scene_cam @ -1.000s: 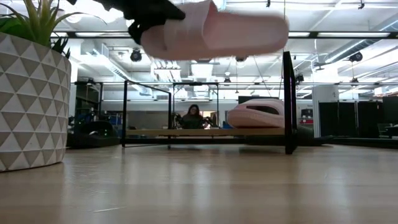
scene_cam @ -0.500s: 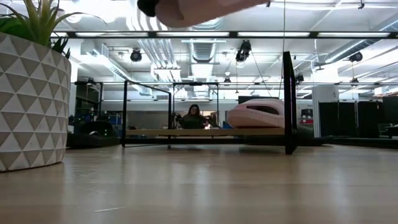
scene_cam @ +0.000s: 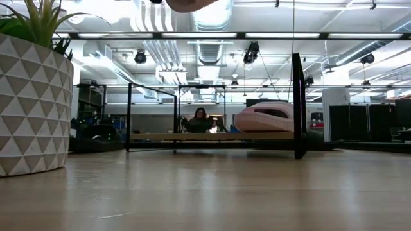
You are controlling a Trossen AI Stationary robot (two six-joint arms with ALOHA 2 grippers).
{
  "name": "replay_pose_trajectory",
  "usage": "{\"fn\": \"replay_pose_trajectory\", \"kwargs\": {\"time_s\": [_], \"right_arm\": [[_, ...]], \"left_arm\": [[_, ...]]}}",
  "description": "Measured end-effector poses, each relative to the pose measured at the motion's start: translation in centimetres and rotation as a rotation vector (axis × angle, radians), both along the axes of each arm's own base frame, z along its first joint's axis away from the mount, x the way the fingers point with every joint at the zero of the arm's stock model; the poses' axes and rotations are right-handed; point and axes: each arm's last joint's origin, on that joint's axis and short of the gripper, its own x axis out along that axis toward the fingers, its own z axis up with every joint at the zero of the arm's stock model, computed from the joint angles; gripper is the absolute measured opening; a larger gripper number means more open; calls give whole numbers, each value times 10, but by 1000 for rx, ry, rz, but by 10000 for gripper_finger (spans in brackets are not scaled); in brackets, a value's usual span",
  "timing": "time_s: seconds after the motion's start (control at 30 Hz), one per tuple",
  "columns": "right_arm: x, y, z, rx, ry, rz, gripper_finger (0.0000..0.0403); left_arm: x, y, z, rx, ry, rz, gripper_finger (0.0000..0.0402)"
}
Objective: Pick and place slides into the shelf
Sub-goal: Put the pink slide on the shelf
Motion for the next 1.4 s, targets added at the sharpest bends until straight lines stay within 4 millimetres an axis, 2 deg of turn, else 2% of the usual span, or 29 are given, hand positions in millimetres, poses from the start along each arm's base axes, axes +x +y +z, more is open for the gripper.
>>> {"fn": "replay_pose_trajectory", "kwargs": {"time_s": [0.7, 0.93, 1.07, 1.2, 1.4], "right_arm": [[-6, -4, 8, 2, -23, 55, 226], [-9, -1, 10, 54, 1, 250, 226], [-9, -3, 6, 16, 29, 208, 230], [-8, -8, 6, -16, 21, 117, 246], [-3, -14, 6, -22, 18, 69, 271]], "left_arm": [[3, 0, -1, 77, -13, 26, 0], [3, 0, -1, 82, -6, 27, 0], [3, 0, -1, 81, -13, 27, 0], [3, 0, -1, 81, -14, 27, 0], [3, 0, 0, 80, -25, 28, 0]]}}
